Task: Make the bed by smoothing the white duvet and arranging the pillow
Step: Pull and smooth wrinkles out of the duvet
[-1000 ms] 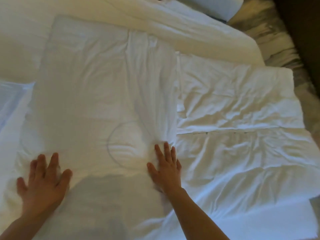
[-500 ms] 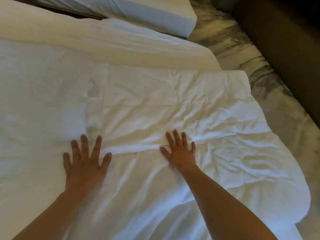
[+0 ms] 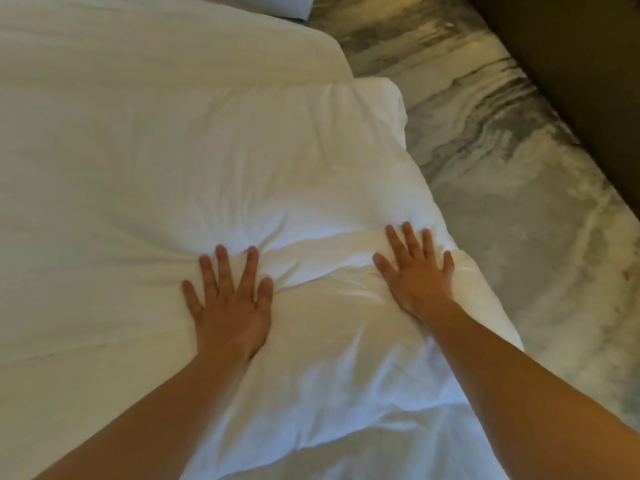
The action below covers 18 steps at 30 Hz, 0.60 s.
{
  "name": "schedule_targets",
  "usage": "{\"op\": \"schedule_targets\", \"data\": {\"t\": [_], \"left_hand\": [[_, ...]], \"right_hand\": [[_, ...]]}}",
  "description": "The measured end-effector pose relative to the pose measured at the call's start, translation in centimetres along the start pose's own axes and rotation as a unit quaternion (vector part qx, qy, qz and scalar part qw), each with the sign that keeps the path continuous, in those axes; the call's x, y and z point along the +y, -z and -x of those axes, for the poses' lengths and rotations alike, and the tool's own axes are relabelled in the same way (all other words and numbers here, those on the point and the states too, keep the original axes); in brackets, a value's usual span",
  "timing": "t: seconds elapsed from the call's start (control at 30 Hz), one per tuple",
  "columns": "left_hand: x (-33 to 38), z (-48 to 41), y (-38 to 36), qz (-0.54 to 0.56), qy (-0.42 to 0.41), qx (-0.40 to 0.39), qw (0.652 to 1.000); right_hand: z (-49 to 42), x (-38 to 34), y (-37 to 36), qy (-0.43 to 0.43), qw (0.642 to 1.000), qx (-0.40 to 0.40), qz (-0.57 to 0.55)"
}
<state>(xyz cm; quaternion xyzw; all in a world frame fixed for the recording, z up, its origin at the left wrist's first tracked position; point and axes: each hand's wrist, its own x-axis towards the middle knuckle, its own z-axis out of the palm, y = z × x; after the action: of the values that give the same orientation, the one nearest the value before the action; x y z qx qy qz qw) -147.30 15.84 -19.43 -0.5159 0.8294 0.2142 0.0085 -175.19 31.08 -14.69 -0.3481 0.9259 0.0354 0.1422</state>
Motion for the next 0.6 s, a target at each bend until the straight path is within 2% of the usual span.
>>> {"op": "schedule_targets", "data": {"t": [0.1,0.2,0.27,0.37,0.43,0.5,0.6], "left_hand": [[0.1,0.1,-0.9,-0.018,0.005,0.037,0.999],[0.1,0.2,-1.5,-0.036,0.002,0.054,0.998],[0.0,-0.1,-1.8,-0.049,0.003,0.055,0.997],[-0.4,-0.7,-2.4,-0.069,-0.003,0.062,0.996],[-0.9,-0.9,-2.5,-0.079,-0.009,0.069,0.994],[-1.0,-1.7,-3.3,-0.081,-0.007,0.066,0.994],[-1.3,-1.9,-3.5,-0.091,-0.01,0.073,0.993]], "right_hand": [[-2.0,3.1,0.8,-0.032,0.997,-0.005,-0.072],[-3.8,5.0,1.3,-0.067,0.98,-0.01,-0.19],[-5.1,5.9,1.0,-0.088,0.954,-0.023,-0.286],[-6.9,7.1,1.1,-0.118,0.888,-0.054,-0.44],[-6.9,7.3,2.0,-0.146,0.859,-0.101,-0.481],[-7.7,7.5,2.6,-0.172,0.844,-0.151,-0.485],[-8.0,7.8,3.2,-0.173,0.841,-0.178,-0.48]]}}
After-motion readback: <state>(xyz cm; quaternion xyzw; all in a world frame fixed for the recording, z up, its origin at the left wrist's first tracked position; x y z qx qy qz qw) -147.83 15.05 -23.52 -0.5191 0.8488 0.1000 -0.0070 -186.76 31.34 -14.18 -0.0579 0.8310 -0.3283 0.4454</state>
